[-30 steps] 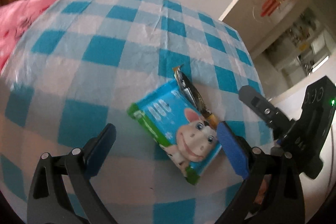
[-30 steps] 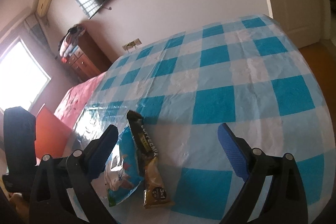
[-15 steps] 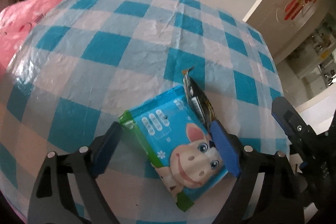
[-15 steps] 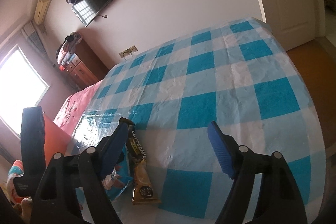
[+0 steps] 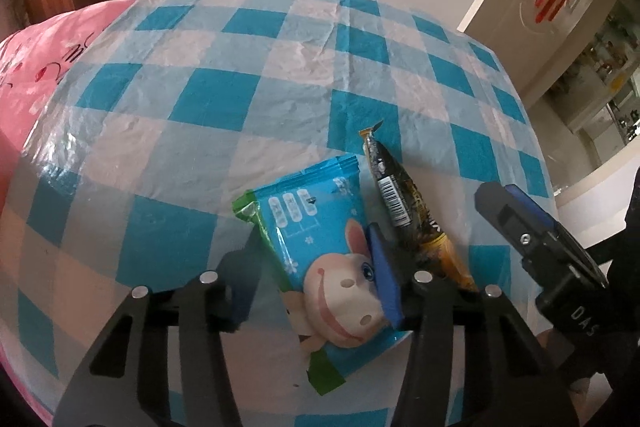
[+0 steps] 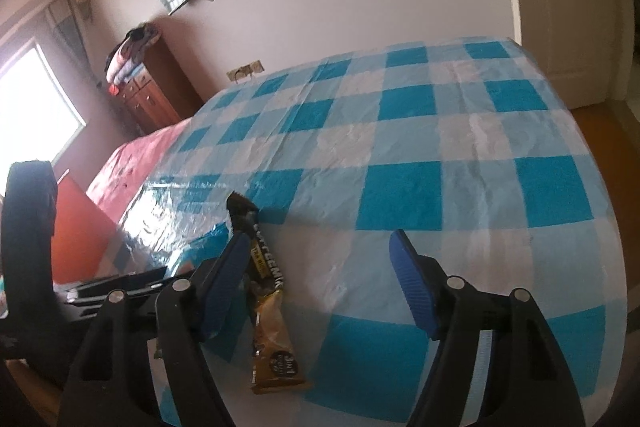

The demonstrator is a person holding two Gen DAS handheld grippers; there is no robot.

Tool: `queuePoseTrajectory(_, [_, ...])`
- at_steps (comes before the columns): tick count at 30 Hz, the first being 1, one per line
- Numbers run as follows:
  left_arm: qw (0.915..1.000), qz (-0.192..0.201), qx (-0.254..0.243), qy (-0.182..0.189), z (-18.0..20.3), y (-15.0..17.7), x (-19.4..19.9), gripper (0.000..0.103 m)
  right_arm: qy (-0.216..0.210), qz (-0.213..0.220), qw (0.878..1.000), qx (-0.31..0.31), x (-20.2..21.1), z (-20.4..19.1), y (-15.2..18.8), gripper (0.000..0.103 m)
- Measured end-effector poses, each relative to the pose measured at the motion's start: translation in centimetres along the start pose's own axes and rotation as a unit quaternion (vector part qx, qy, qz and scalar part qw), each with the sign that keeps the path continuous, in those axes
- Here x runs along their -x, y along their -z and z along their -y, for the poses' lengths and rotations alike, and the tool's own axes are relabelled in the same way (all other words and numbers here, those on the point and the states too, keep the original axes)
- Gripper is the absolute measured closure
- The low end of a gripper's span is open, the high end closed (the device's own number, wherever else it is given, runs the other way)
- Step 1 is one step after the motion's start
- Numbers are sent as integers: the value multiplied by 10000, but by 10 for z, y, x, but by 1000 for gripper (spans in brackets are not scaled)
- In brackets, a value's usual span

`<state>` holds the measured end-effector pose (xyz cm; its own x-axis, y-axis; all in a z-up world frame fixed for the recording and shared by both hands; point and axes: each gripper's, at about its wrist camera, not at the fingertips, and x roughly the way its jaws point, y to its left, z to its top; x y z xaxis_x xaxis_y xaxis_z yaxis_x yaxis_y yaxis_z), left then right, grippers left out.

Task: Collect trash
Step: 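Close the right gripper on the gold snack bar wrapper and lift it, then carry the wipes pack and snack wrapper over the orange bucket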

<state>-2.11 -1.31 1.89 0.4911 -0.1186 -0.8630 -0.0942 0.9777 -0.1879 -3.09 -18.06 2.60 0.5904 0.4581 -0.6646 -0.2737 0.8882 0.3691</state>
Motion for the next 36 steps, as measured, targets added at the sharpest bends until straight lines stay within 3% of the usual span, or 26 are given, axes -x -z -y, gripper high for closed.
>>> queuePoseTrajectory(5, [10000, 34, -75, -27, -8, 1, 5, 54, -67, -152, 9993, 327, -8, -18, 4, 32])
queuePoseTrajectory(7, [9999, 60, -138, -62, -11, 1, 6, 54, 14, -219, 9983, 535, -12, -27, 7, 42])
queuePoseTrajectory(9, [9998, 69, -167, -74, -15, 1, 7, 54, 141, -295, 9966, 751, -17, -35, 9, 43])
queuePoseTrajectory(15, [9995, 102, -285, -95, -26, 3, 12, 54, 367, -432, 9907, 1239, -27, -52, 15, 44])
queuePoseTrajectory(19, [9994, 111, -321, -57, -32, 4, 13, 54, 476, -547, 9855, 1532, -33, -62, 18, 60])
queuePoseTrajectory(22, [9995, 122, -307, 13, -38, 5, 14, 54, 648, -610, 9815, 1695, -37, -68, 21, 67])
queuePoseTrajectory(30, [9991, 167, -293, 245, -53, 11, 18, 54, 690, -541, 9833, 1597, -34, -65, 19, 75])
queuePoseTrajectory(36, [9984, 215, -309, 411, -61, 16, 20, 54, 514, -341, 9919, 1114, -25, -47, 13, 78])
